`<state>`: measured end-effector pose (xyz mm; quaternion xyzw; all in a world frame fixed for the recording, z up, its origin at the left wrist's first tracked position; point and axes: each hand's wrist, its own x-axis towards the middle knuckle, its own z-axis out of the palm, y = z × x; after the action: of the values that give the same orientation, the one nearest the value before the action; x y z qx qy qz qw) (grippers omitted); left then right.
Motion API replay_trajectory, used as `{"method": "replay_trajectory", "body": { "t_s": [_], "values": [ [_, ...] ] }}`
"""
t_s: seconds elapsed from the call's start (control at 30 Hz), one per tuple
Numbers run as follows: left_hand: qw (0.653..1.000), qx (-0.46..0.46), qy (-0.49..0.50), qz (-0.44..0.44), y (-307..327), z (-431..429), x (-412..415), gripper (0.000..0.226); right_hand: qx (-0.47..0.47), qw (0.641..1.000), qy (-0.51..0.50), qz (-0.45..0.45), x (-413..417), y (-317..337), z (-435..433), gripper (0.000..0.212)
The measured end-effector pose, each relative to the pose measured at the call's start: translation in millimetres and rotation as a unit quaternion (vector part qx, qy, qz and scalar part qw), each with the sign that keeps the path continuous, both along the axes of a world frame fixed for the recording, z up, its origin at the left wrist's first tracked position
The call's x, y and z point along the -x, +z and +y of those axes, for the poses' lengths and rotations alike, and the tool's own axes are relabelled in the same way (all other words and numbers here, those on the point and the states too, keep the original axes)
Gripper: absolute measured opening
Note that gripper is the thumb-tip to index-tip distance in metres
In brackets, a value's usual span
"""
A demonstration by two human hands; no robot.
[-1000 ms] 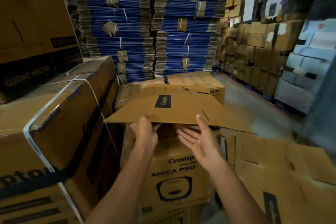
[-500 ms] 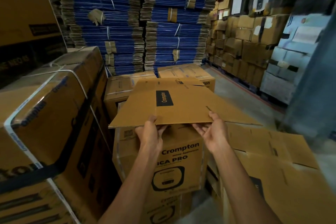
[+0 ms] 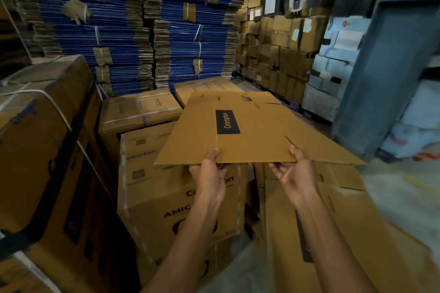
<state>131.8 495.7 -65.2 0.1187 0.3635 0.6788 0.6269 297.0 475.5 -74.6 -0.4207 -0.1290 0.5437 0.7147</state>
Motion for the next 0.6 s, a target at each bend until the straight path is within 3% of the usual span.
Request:
{"method": "replay_trajectory", "body": {
  "t_s": [0.3,0.6],
  "values": [
    [0.993,-0.016,-0.112,-0.041,-36.0,-25.5,-113.1,0.057,0.011,0.998,-0.067,0.004,-117.8,-30.3,-51.9,0.038],
    [0.974,0.082,-0.208,-0.036,-111.0,-60.6,-239.1,0.053,0.098,0.989,-0.109,0.012,-249.7,-100.4,-111.3,0.035]
  ]
}}
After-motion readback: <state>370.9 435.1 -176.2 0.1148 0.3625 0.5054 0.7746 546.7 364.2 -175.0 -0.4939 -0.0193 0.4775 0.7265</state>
